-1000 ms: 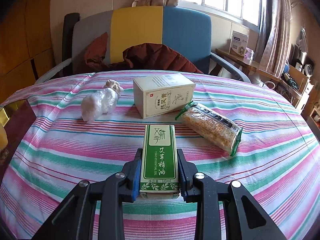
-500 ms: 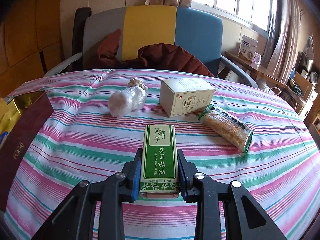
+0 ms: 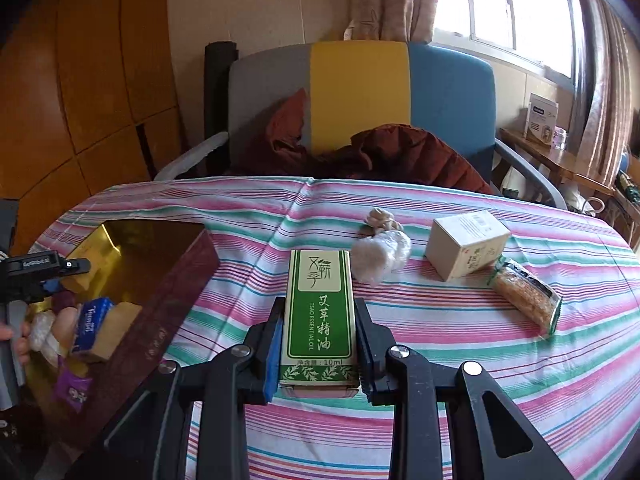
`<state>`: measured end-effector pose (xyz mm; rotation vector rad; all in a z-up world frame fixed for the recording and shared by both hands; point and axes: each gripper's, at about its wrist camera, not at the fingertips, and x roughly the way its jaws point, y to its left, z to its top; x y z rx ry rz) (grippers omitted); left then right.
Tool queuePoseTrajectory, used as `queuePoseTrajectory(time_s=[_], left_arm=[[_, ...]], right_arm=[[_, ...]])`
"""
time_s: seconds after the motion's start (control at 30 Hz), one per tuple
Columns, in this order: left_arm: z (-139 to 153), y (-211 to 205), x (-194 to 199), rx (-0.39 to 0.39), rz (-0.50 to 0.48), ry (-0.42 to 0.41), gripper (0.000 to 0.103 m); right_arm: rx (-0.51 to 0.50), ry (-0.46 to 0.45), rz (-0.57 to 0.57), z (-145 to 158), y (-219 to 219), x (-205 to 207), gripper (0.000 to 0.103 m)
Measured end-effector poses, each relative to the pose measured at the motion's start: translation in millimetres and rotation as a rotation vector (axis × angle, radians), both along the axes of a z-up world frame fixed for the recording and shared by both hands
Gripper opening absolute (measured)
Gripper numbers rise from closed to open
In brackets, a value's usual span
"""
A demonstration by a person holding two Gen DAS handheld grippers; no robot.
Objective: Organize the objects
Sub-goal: 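Carry the green box in right tool and sponge in left tool over the tray, then open right tool to drop the green box while left tool releases the sponge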
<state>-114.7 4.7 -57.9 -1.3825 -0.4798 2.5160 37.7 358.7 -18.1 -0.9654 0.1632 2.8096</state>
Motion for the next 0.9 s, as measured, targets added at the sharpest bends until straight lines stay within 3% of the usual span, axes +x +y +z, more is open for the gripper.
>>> queuePoseTrajectory(time_s=[0.2, 0.63, 0.9], left_arm=[[-0.4, -8.5, 0.7, 0.045, 0.017, 0.008, 0.073], [16.8, -29.0, 48.9, 0.077, 0.110, 0.128, 0.073], [20.0, -31.3, 58.0, 0.068, 0.151, 0.120, 0.073]], right_arm=[[-0.005, 0.009, 0.074, 5.4, -28.8, -3.9, 0.031], [-0.040, -0.029, 0.228, 7.1, -81.8, -18.7, 0.031], [-0.059, -0.122, 0.320, 0.6, -118.1, -52.6, 0.031]])
